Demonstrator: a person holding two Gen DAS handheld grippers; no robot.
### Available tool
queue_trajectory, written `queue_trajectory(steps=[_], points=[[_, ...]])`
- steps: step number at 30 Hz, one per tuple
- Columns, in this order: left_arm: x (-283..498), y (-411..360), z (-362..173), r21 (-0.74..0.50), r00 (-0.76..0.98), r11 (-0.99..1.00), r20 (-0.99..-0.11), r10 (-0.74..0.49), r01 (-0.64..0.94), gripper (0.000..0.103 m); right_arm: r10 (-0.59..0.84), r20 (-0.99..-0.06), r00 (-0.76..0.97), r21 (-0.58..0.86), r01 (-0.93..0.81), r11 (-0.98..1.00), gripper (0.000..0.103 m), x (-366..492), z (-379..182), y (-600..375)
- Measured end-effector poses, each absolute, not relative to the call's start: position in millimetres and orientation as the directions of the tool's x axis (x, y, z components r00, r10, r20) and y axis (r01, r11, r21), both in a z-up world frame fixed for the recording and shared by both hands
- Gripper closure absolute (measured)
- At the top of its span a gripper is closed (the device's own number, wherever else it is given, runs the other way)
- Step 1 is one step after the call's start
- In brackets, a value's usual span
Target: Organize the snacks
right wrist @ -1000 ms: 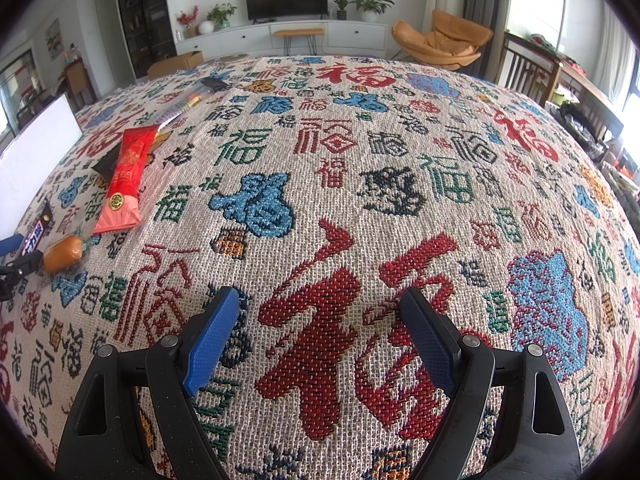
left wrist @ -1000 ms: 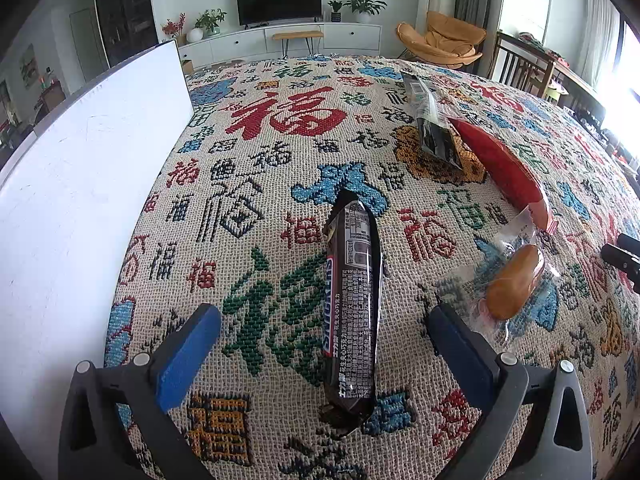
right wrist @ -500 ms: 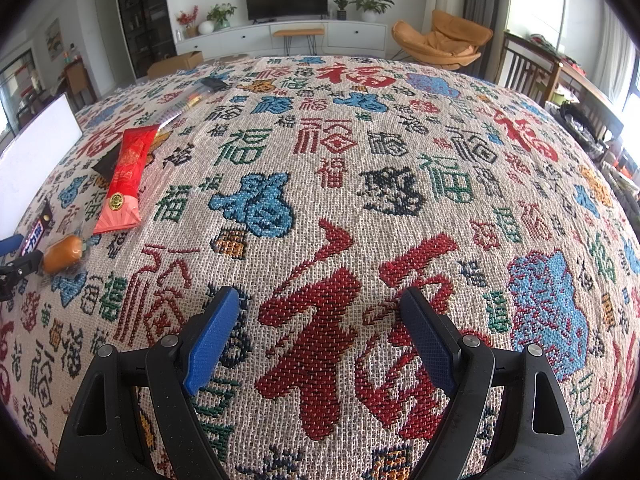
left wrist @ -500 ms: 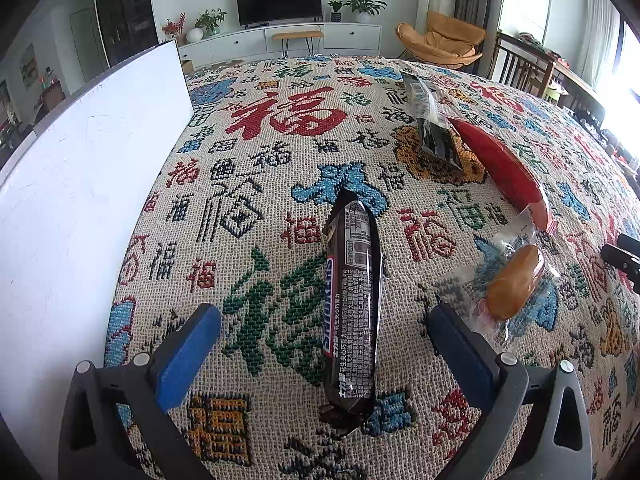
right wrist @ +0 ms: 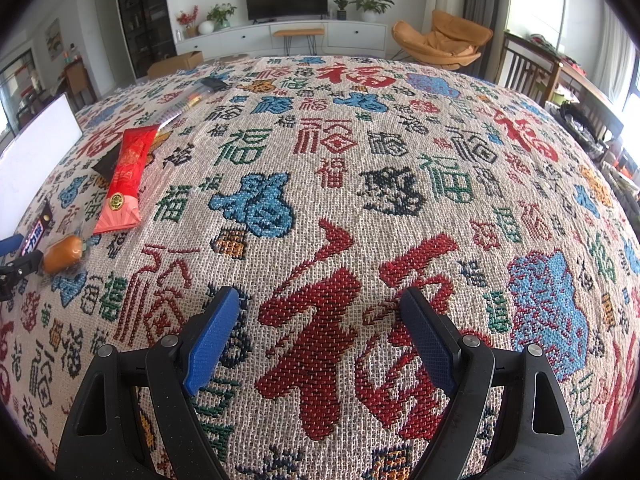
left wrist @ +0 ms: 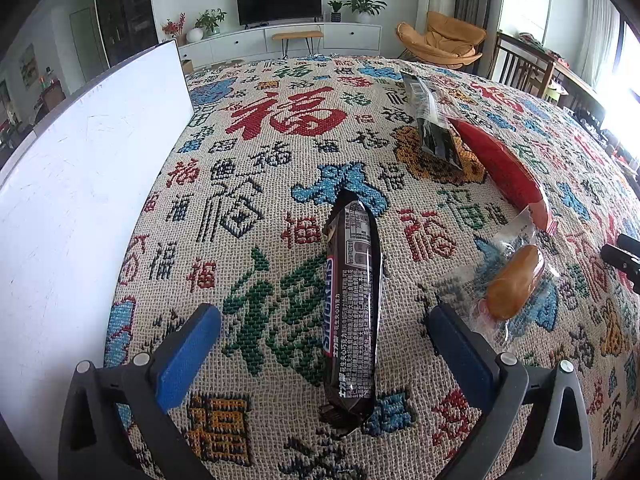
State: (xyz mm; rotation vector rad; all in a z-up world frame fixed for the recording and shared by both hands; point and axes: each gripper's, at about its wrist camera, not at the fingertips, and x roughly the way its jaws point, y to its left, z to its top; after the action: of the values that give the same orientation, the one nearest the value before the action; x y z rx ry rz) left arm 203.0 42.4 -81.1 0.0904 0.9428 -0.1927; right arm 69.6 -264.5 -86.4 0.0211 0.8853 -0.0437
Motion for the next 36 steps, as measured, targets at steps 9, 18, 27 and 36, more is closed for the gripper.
queue_trajectory(steps=[9, 18, 27, 36], points=[[203, 43, -81, -0.007, 0.572, 0.979, -0.811, -0.125, 0.204, 0.000, -0.029, -0.774, 0.632, 0.001, 0.046, 0.999, 0.018, 70, -86, -265], [203, 42, -81, -0.008, 0.573, 0.979, -0.810, -0.124, 0.202, 0.000, -0.029, -0.774, 0.632, 0.000, 0.046, 0.999, 0.018, 70, -86, -264], [203, 42, -81, -0.007, 0.573, 0.979, -0.810, -0.124, 0.202, 0.000, 0.076, -0.759, 0.647, 0.173, 0.089, 0.981, 0.018, 71, -72, -253], [203, 42, -81, -0.007, 0.573, 0.979, -0.810, -0.124, 0.202, 0.000, 0.174, -0.837, 0.518, 0.095, -0.176, 0.980, 0.019, 179, -70, -137]])
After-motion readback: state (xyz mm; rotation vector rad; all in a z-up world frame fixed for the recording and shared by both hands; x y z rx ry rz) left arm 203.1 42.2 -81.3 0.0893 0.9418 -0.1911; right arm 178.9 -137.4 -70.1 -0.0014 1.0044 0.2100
